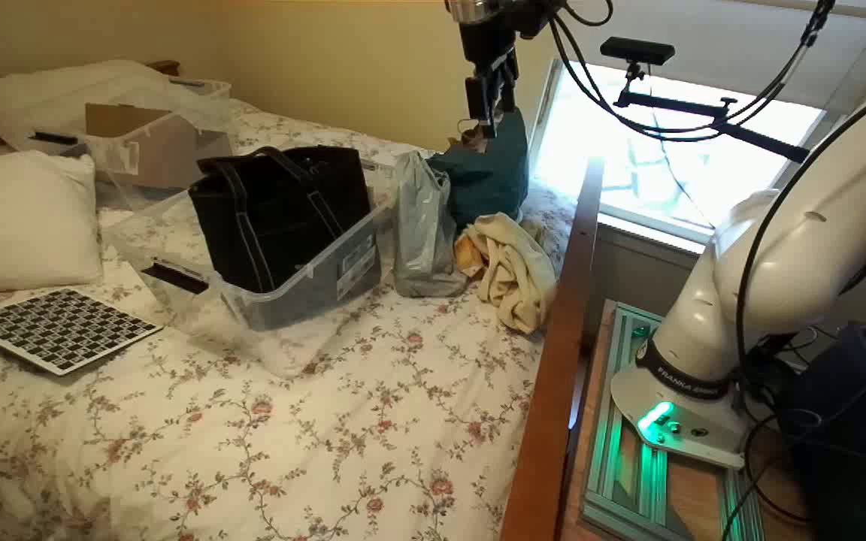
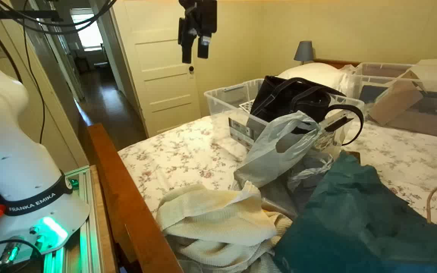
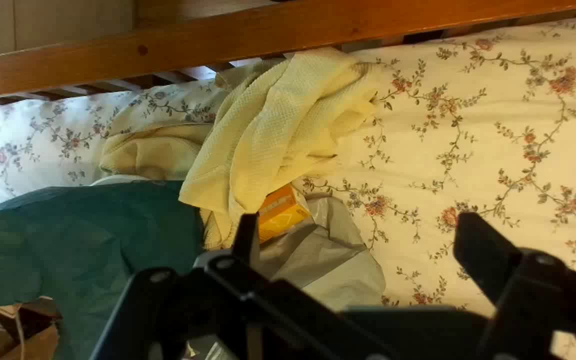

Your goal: Remove the black bag from the clear container.

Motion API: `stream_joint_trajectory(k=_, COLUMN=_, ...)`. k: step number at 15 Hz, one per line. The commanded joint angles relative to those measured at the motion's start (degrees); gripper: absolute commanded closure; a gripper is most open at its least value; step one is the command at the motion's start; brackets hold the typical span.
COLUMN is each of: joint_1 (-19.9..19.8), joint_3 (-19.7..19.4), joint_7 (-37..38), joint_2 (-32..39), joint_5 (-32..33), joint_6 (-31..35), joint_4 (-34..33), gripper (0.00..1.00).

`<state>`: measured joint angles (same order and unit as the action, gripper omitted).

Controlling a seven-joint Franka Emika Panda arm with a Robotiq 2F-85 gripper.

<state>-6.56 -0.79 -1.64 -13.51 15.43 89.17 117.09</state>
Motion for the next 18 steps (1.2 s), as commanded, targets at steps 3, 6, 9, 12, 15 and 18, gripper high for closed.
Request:
stream_joint_trajectory(k=3, joint_1=1.1, joint_3=-1.0, joint_7=0.2, joint_2=0.0, joint_5=0.2, joint_6=-0.2, joint_4=-0.1, gripper=0.0)
stream_joint_trajectory(k=6, joint_1=1.1, joint_3=-1.0, joint_7=0.2, joint_2=0.0, joint_5=0.2, joint_6=-0.2, joint_4=-0.1, gripper=0.0)
stream_joint_trajectory(k=9, joint_1=1.9, joint_3=-0.8, joint_7=-1.9, joint_2=5.4, joint_5=0.9, joint_6=4.0, joint_4=-3.0, gripper=0.0)
stream_joint_trajectory(k=12, joint_1=2.9, joint_3=-1.1, joint_7=-7.6, joint_2=10.4, joint_5=0.0, joint_6=13.6, joint_4=-5.8, gripper=0.0)
stream_joint_trajectory(k=15, joint_1=2.5, joint_3=-1.5, joint_7=-11.3, joint_2=15.9, joint_5=-0.2, joint_6=24.6, joint_4=-9.1, gripper=0.0)
stream_joint_trajectory(k=18, joint_1=1.7, joint_3=-2.1, joint_7=-16.4, joint_2=22.3, joint_5=-3.2, joint_6=31.7, joint_4=-13.9, gripper=0.0)
